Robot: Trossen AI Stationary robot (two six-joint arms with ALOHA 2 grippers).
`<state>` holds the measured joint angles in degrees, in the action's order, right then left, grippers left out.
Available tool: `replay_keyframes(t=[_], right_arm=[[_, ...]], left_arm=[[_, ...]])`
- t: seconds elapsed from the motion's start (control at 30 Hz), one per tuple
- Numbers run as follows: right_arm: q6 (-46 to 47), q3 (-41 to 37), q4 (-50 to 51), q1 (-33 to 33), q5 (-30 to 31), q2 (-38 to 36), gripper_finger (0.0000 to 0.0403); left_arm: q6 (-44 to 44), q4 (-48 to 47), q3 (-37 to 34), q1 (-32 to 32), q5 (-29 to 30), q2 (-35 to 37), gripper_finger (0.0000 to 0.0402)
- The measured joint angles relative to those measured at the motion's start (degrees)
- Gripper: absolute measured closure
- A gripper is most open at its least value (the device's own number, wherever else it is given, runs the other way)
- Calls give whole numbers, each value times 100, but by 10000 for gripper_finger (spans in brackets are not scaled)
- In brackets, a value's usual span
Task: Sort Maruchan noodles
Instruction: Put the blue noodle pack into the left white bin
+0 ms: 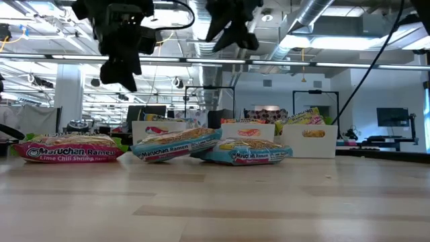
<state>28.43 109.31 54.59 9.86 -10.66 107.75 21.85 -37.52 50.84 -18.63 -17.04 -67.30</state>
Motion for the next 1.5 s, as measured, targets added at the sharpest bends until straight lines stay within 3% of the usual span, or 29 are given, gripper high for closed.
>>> replay_keyframes(t=[0.33, 0.83, 1.23, 1.37, 1.5], right_arm=[[-934, 0, 104, 350, -11, -480, 255], [-1761, 0, 495, 724, -21, -648, 255], [-2006, 0, 678, 755, -21, -632, 256], [-2082, 0, 673, 799, -13, -632, 256], [-2098, 0, 667, 862, -8, -632, 256]], left_arm=[[-751, 900, -49, -33, -146, -924, 180], [-618, 1928, -47, -85, 134, -2428, 180], [-123, 2055, -34, -83, -174, -3031, 182], [-77, 2059, -34, -81, -244, -3031, 216], [-105, 2088, -34, -57, -300, -3024, 287]])
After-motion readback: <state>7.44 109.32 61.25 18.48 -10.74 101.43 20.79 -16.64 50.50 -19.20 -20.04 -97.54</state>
